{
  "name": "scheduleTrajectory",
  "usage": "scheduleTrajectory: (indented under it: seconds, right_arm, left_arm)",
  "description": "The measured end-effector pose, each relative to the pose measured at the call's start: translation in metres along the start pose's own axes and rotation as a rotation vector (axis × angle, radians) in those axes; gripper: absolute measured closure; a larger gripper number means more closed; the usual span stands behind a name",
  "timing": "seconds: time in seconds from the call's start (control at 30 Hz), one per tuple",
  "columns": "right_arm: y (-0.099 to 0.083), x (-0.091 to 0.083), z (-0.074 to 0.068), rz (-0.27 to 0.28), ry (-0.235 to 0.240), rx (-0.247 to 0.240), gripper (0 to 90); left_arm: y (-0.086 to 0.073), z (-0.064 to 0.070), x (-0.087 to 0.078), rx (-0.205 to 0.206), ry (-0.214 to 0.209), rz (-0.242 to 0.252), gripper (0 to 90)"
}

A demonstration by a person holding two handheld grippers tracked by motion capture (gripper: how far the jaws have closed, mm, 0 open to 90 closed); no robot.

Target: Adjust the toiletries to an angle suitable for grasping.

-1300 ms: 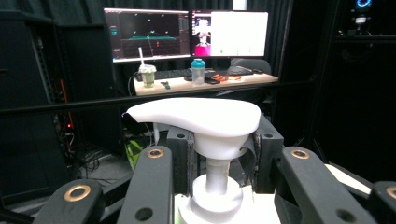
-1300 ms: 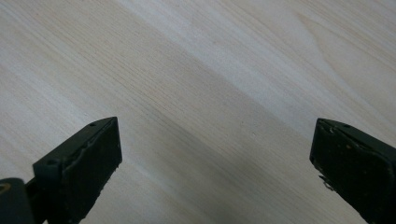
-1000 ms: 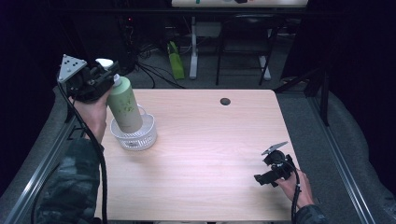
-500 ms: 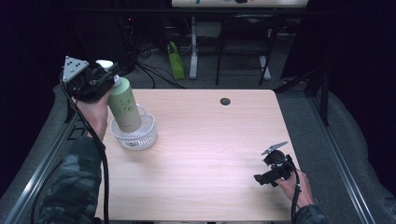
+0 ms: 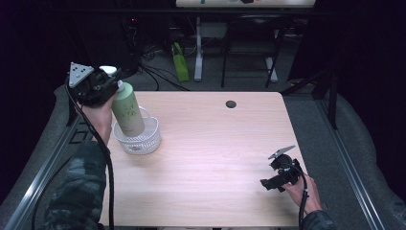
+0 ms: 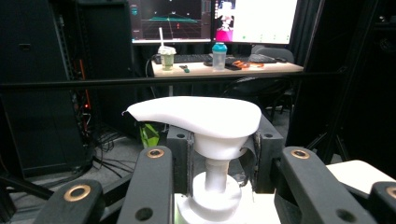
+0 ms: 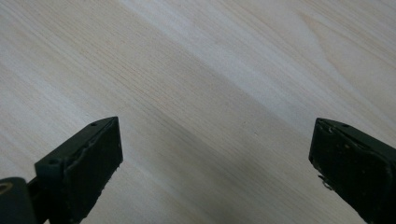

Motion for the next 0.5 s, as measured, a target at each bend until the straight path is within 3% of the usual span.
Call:
scheduleTrajectory:
  seconds: [0.5]
  right_arm:
    - [0.000,0.000,0.000,0.001,-0.004,-0.007,2.6]
  left_arm:
    - [-0.020,-0.003,0.002,-0.005,0.005,-0.027,67.2]
Point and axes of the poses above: each handheld gripper's, and its own axes: x roughly forward along the jaws, y roughly out of its top, z roughly to its right, the point moved 5 cm from there along x, roughly forward along the jaws, and after that the axes turned 11 degrees about z, right-handed, at the moved point
